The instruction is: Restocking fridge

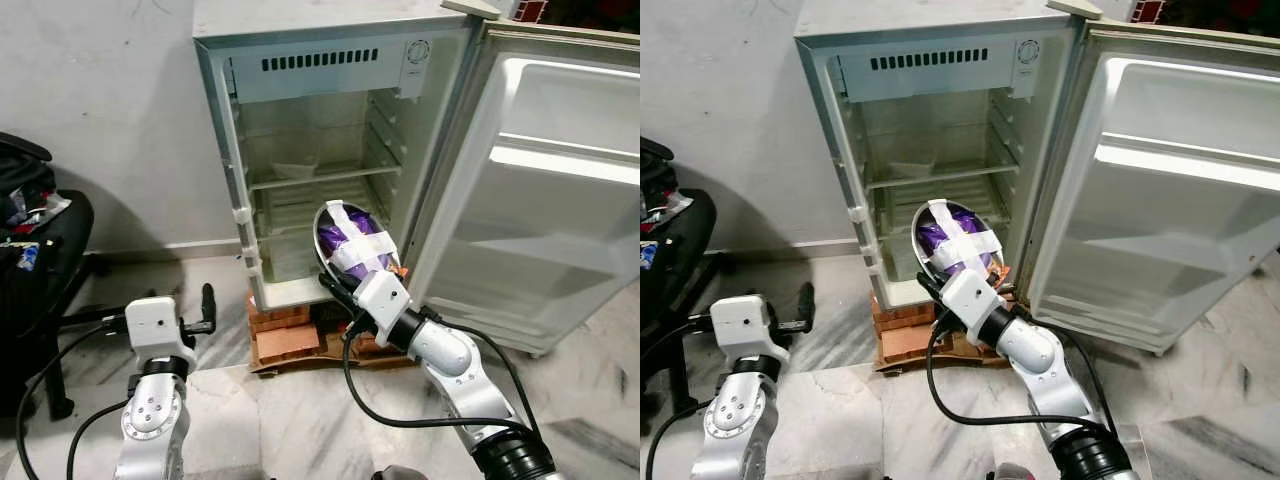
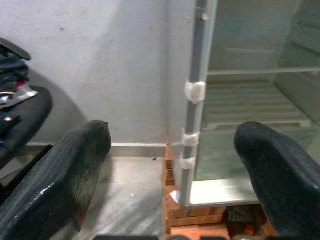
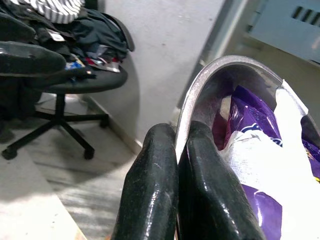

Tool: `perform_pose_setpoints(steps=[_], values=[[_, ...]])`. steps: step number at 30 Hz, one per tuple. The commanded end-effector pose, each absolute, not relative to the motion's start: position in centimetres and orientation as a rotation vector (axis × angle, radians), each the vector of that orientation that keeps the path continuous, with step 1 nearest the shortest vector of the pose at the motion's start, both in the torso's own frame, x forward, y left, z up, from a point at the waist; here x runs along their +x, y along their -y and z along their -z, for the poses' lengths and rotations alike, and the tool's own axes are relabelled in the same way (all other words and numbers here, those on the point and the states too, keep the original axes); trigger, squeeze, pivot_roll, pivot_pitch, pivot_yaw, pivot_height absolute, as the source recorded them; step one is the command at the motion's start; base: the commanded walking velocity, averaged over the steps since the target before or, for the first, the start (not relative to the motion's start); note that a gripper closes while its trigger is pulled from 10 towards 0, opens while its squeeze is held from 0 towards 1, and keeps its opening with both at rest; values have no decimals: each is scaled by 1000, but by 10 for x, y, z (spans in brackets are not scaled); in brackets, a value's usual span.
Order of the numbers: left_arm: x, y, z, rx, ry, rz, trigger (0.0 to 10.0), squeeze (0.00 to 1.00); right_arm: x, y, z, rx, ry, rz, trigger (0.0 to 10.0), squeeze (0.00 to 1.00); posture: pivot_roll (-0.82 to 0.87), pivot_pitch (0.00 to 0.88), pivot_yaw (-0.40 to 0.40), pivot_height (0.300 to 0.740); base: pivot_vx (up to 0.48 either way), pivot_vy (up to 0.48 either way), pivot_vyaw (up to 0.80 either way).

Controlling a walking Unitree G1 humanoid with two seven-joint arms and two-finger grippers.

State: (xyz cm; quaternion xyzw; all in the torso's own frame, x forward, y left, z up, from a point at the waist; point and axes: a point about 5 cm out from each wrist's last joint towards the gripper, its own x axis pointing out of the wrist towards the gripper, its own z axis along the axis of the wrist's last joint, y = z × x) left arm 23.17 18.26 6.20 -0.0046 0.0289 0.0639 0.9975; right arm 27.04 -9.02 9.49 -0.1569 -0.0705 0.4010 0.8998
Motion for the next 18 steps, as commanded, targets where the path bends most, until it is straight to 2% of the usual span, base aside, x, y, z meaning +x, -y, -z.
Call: perform_pose_setpoints(steps=[1, 5, 11, 18], values=[[233, -182, -64, -3, -46, -118, 10000, 0, 273, 91, -102, -335, 181, -823, 10000, 0, -6, 53, 38, 740, 0, 0, 0], [231, -182, -64, -4, -46, -114, 10000, 0, 272, 93, -101, -339, 175, -818, 10000, 0, -6, 53, 37, 740, 0, 0, 0], [220, -186, -59, 1, -62, -124, 10000, 0, 269, 107, -94, -333, 135, -765, 10000, 0, -7, 55, 36, 740, 272, 0, 0], [215, -186, -56, 5, -77, -123, 10000, 0, 267, 109, -92, -365, 130, -788, 10000, 0, -9, 57, 30, 740, 304, 0, 0]])
